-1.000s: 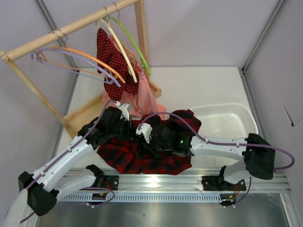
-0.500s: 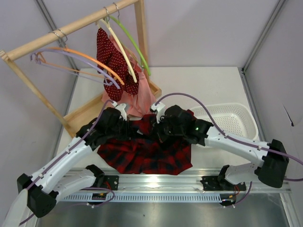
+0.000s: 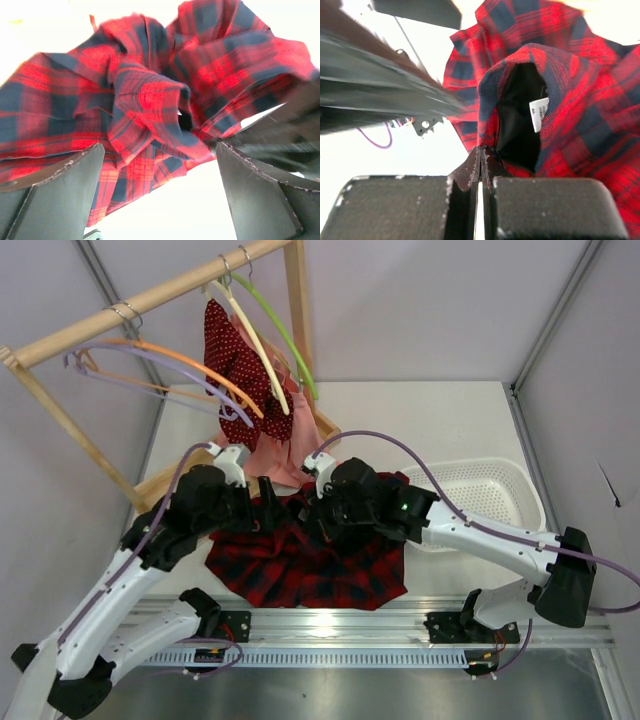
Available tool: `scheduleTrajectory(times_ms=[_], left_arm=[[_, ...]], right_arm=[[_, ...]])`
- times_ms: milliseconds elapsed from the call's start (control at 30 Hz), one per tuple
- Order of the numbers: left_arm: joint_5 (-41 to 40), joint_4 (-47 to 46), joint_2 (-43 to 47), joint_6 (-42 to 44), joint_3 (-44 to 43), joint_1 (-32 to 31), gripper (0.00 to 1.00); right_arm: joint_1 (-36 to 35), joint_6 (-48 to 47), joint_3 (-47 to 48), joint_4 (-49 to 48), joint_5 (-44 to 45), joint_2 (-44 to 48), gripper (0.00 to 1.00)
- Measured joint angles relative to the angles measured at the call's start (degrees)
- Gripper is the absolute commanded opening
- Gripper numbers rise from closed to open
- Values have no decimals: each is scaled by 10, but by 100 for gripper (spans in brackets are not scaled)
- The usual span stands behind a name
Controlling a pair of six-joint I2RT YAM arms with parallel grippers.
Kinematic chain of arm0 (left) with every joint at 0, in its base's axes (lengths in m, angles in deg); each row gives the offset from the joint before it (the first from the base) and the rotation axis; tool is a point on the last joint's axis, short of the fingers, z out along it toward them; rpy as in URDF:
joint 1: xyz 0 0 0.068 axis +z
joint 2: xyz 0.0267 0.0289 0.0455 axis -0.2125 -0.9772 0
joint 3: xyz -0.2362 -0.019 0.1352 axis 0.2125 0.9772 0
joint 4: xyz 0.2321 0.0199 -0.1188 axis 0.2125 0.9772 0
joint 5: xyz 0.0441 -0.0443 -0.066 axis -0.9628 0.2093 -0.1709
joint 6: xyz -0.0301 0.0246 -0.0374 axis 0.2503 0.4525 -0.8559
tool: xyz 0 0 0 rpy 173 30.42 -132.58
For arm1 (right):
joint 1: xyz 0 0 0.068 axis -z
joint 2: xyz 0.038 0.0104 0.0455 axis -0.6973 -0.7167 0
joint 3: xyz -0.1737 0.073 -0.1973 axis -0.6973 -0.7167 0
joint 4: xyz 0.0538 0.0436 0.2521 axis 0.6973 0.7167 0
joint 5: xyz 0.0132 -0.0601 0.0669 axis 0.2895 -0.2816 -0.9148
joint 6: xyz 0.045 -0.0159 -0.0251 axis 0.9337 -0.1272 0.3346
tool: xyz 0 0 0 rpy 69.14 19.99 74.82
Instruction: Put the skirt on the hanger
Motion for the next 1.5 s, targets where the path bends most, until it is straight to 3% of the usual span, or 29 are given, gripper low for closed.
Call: scheduleTrajectory(times_ms=[300, 500, 767, 933, 1233, 1500], left_arm=[[-103, 78, 74, -11, -123, 0, 99], [-197, 114, 75, -22, -235, 0, 90], [-291, 45, 30, -16, -366, 0, 85], [-348, -22, -16, -6, -381, 0, 74], [-433, -77, -96, 11, -381, 0, 70], [-409, -84, -122, -3, -370, 38, 66]], right_arm=[[14, -9, 13, 29, 40, 0, 0], [15, -10, 13, 26, 43, 0, 0], [14, -10, -2, 14, 43, 0, 0], [14, -10, -14, 12, 47, 6, 0], [14, -10, -20, 8, 60, 33, 0], [14, -10, -25, 6, 68, 41, 0]])
